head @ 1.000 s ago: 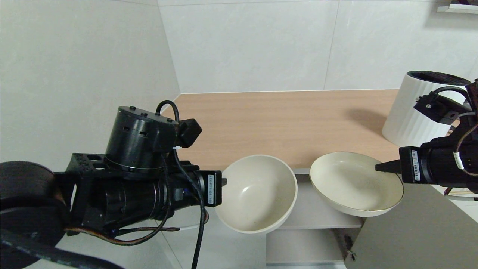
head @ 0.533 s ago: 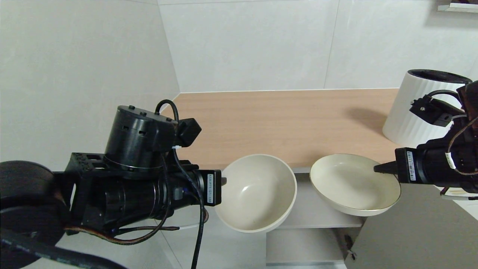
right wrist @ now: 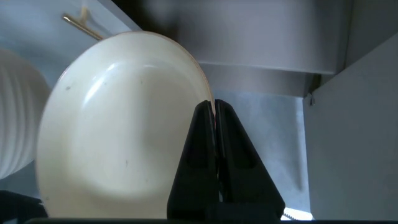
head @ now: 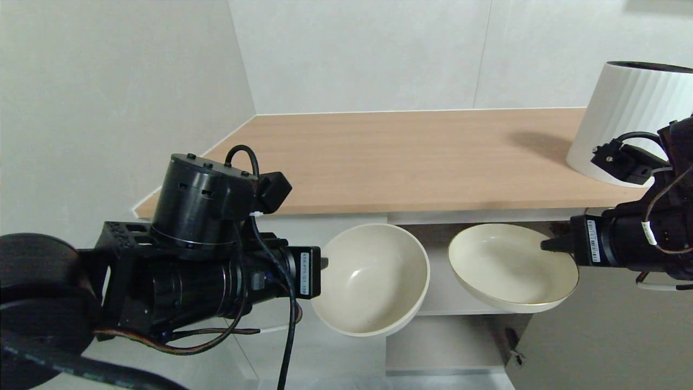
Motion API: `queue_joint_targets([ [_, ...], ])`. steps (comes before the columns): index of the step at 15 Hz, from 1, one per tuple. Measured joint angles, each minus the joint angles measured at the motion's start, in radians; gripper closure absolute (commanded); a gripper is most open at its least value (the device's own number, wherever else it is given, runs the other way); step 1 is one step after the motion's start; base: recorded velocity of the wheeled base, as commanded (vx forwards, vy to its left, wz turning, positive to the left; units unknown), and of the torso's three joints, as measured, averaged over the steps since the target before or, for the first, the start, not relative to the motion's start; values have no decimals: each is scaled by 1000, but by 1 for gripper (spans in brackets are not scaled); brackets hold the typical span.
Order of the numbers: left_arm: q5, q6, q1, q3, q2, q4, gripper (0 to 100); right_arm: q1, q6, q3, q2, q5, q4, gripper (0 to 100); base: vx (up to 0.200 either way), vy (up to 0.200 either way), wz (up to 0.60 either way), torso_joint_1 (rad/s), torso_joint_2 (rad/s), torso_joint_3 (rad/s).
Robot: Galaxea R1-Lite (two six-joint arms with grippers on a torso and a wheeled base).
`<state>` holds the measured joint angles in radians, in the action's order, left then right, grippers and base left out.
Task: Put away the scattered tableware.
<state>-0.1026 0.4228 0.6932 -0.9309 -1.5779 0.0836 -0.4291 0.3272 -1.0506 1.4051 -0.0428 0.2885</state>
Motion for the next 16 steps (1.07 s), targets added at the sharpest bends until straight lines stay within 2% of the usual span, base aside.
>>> queue_joint_targets([
  [8,0,0,1,0,-1,0,100,0,-1,3,0,0,-1,100,0,0,0,-109,411,292],
  [13,0,0,1,0,-2,0,100,0,-4,3,4,1,0,100,0,0,0,-13,39,18],
  [16,0,0,0,0,-2,0,100,-3,-57,28,31,6,-10,100,0,0,0,0,0,0],
])
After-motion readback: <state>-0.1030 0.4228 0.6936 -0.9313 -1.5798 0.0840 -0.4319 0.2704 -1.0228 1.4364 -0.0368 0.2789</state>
